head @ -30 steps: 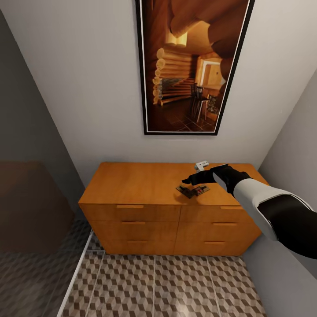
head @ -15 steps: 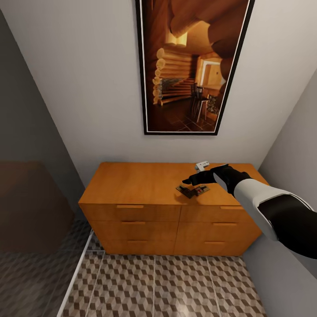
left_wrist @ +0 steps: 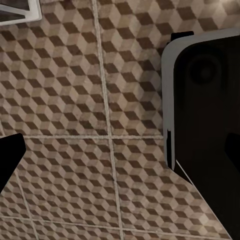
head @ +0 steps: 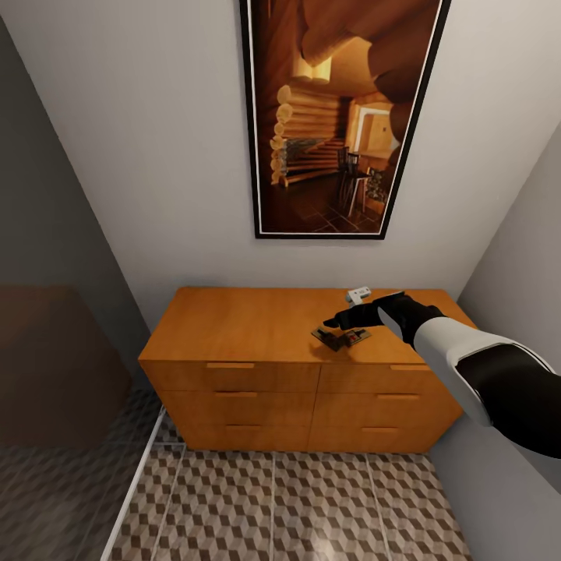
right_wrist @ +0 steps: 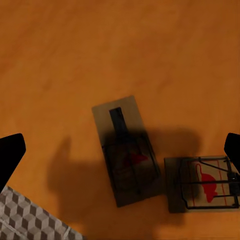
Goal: Take the four mousetraps from the cabinet in the bathroom and place them on the bathroom floor. Make sure all four end up on the same floor surface, and ensure that at least two of them are either under or directly next to the same bathroom sink.
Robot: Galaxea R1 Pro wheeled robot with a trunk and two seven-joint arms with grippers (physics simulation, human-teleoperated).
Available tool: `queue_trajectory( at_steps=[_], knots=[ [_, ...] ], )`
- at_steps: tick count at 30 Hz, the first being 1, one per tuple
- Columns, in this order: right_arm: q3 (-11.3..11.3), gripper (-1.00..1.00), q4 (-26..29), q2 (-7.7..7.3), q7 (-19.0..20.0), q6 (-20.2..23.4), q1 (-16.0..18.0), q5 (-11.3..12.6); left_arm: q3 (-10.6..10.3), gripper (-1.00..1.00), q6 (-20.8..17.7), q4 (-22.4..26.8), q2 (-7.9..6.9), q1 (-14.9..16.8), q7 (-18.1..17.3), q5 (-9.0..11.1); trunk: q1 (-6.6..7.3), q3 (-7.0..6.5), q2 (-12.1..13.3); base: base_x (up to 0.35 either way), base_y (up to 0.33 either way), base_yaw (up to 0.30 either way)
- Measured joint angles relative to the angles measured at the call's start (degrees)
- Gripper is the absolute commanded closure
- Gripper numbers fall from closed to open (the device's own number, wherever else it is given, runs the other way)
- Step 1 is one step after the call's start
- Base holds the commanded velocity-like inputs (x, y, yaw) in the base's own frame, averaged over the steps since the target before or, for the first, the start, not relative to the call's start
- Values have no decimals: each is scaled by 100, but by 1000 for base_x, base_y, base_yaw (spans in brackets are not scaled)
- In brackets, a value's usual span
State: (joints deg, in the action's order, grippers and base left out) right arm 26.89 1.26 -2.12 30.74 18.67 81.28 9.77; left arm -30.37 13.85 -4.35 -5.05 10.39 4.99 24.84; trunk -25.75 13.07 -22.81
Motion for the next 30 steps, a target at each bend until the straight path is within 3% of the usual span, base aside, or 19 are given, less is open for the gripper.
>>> queue_trajectory(
  at_steps=[19, 30],
  knots=[
    [8, -100, -23, 22, -16, 49, -10, 0, 0, -100, 0, 0, 17, 0, 0, 0, 0, 0, 0, 0, 0, 0],
    [17, -100, 55, 31, -21, 484, -10, -42, 0, -100, 0, 3, 34, 0, 0, 0, 0, 0, 0, 0, 0, 0]
  ],
)
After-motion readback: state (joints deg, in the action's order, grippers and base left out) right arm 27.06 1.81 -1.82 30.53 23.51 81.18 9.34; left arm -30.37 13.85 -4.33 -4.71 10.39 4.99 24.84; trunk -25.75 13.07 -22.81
